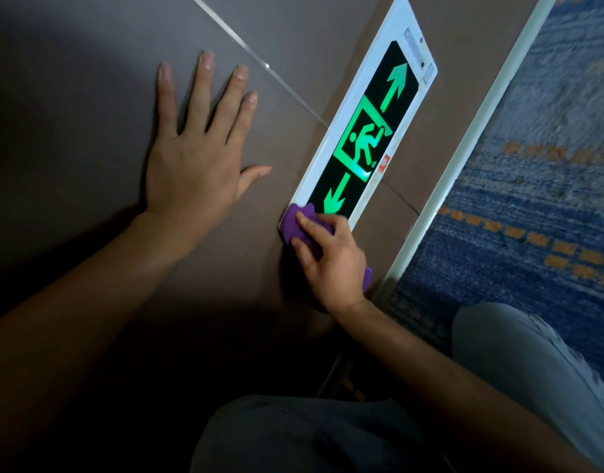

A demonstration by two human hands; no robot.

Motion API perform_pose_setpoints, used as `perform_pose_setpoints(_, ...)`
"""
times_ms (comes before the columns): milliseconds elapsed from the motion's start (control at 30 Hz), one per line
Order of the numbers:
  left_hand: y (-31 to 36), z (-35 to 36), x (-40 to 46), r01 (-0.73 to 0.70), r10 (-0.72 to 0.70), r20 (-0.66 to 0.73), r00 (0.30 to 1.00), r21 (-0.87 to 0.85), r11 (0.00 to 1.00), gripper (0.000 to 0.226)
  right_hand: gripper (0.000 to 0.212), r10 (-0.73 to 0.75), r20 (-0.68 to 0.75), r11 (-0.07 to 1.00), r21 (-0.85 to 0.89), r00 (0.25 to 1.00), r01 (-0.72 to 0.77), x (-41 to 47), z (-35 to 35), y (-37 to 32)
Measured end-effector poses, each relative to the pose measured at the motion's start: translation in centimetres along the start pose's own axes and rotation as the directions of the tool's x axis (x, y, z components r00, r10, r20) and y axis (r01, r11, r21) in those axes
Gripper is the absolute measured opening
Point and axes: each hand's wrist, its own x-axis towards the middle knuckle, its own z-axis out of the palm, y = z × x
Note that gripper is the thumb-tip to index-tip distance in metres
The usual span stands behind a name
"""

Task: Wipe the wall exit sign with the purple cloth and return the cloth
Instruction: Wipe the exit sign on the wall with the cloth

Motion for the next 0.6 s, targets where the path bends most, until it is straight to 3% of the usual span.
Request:
perform_pose_setpoints(267, 0.7, 0.2, 0.3, 0.037, -0.036, -0.013, 0.999, 0.035, 0.999, 0.092, 0.038, 0.027, -0.158, 0.999, 0.034, 0.987, -0.022, 6.1, -1.7, -0.6)
perform_pose_setpoints(433, 1.4, 0.4, 0.6, 0.045, -0.044, -0.012, 0.999, 0.026, 0.999, 0.096, 0.039, -0.059, -0.054, 0.998, 0.027, 0.997, 0.061, 1.2, 0.4, -0.1)
perform_pose_setpoints(600, 1.7, 0.5, 0.7, 0.031, -0.031, -0.007, 0.999, 0.035, 0.999, 0.097, 0.042, 0.022, 0.009, 0.999, 0.027, 1.000, -0.022, -1.3, 1.2, 2.1)
